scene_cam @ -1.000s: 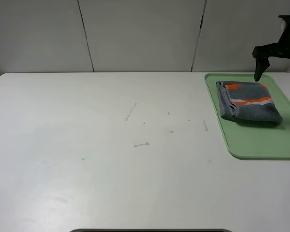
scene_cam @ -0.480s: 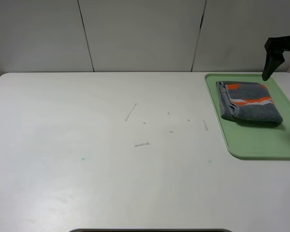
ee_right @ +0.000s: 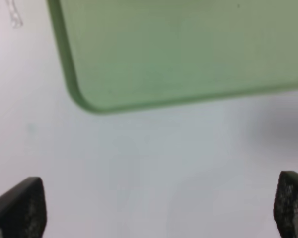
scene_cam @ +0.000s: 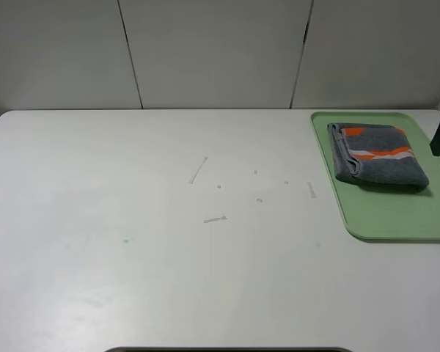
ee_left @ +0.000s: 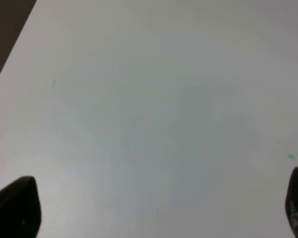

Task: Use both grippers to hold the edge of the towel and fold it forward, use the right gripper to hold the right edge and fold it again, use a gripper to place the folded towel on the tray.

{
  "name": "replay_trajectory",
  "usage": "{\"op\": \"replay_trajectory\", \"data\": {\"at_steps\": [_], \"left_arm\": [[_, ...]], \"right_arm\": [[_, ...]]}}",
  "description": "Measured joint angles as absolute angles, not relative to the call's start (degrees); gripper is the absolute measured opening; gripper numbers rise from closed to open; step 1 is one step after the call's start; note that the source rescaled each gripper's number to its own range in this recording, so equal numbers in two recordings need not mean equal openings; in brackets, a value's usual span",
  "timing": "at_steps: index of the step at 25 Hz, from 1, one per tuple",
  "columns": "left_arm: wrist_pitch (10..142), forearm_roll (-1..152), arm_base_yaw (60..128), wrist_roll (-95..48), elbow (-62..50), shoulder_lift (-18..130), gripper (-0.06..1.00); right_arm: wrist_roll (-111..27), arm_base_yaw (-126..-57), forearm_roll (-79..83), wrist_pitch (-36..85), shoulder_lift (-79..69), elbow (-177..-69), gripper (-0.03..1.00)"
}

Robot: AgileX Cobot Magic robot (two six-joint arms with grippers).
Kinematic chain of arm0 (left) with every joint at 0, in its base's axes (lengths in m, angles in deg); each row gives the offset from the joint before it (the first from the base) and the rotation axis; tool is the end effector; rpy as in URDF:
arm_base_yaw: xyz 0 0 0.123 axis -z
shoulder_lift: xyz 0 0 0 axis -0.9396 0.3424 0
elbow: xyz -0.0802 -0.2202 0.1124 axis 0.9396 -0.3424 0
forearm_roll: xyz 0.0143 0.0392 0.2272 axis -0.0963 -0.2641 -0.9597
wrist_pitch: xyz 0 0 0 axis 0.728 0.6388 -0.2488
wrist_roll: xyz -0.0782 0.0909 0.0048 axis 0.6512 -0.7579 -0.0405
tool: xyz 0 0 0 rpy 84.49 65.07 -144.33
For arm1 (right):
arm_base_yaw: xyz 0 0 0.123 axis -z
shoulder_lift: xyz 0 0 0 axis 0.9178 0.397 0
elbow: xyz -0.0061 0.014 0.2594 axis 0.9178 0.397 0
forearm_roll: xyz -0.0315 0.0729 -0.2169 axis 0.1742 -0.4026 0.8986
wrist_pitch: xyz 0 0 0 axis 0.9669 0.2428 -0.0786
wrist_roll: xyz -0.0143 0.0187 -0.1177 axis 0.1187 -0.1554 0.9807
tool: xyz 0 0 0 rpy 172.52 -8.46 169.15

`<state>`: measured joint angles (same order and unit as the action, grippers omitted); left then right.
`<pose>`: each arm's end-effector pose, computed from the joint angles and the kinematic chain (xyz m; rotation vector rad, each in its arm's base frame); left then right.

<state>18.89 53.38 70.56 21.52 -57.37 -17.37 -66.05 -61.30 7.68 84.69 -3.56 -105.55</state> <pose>0.0269 0.0159 0.2535 -0.1944 2.0283 0.0579 0.2275 -0.0160 0.2604 0.1792 2.8950 0.0526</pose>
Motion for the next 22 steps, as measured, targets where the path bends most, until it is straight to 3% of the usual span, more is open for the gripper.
{"op": "replay_trajectory", "data": {"at_steps": [12, 22], "left_arm": [[18.89, 53.38, 70.56, 21.52, -57.37, -17.37, 1.00], [18.89, 53.38, 70.56, 21.52, -57.37, -17.37, 1.00]], "right_arm": [[-66.11, -61.30, 6.47, 84.88, -28.73, -99.55, 1.00], [-66.11, -61.30, 9.32, 84.68, -55.34, -88.02, 1.00]]}}
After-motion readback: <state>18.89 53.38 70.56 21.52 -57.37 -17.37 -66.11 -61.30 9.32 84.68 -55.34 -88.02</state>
